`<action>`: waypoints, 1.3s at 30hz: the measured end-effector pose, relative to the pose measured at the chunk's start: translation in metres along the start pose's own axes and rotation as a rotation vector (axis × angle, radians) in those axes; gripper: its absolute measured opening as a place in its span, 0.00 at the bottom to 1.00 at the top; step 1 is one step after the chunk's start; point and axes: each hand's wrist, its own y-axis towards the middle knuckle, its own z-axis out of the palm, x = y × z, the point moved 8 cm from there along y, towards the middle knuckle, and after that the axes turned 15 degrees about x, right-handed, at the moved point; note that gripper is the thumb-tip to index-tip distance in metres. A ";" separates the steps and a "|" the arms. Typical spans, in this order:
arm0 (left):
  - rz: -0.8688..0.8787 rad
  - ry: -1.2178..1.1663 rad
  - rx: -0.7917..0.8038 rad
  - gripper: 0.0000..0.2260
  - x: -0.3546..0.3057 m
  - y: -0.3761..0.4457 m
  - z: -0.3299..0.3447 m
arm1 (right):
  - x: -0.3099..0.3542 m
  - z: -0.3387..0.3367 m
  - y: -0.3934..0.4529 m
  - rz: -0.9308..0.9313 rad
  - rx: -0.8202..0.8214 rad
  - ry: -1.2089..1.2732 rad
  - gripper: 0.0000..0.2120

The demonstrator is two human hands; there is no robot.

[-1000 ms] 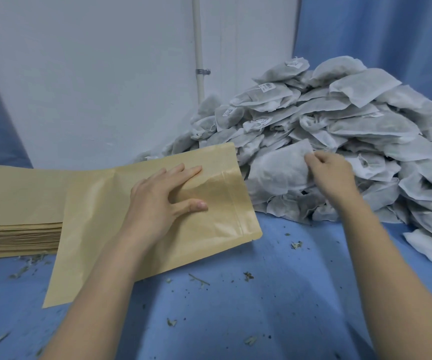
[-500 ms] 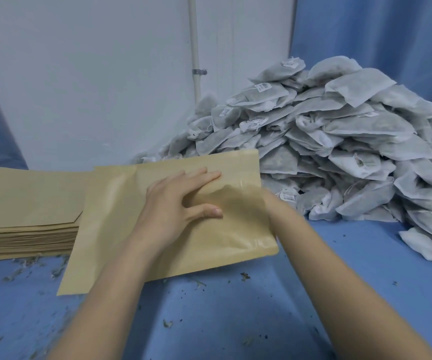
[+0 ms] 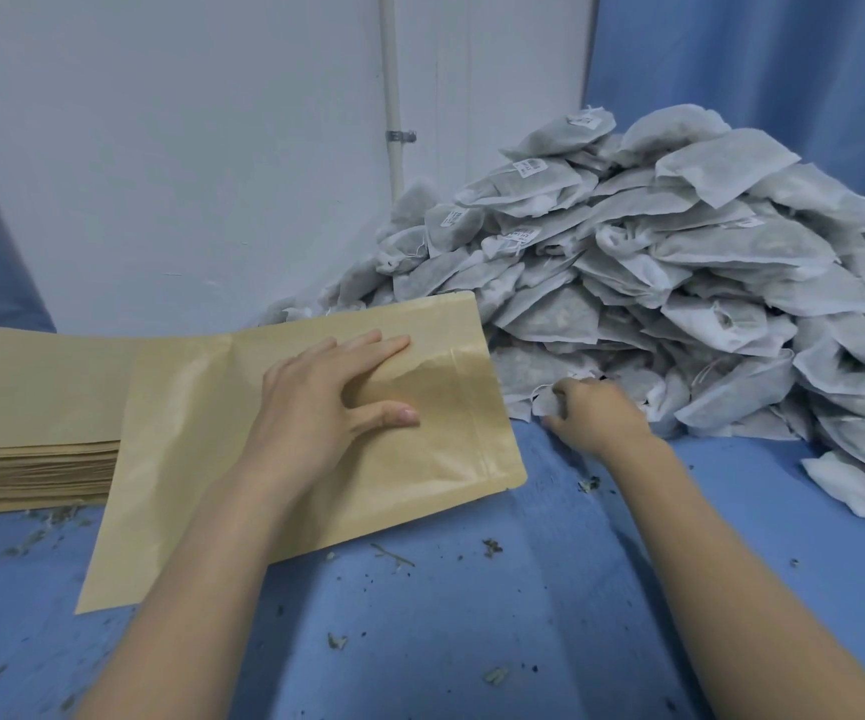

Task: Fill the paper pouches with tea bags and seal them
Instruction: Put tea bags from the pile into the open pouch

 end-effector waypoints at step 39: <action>0.038 -0.035 -0.032 0.28 -0.001 0.001 0.001 | -0.025 -0.036 -0.016 0.064 -0.006 0.033 0.13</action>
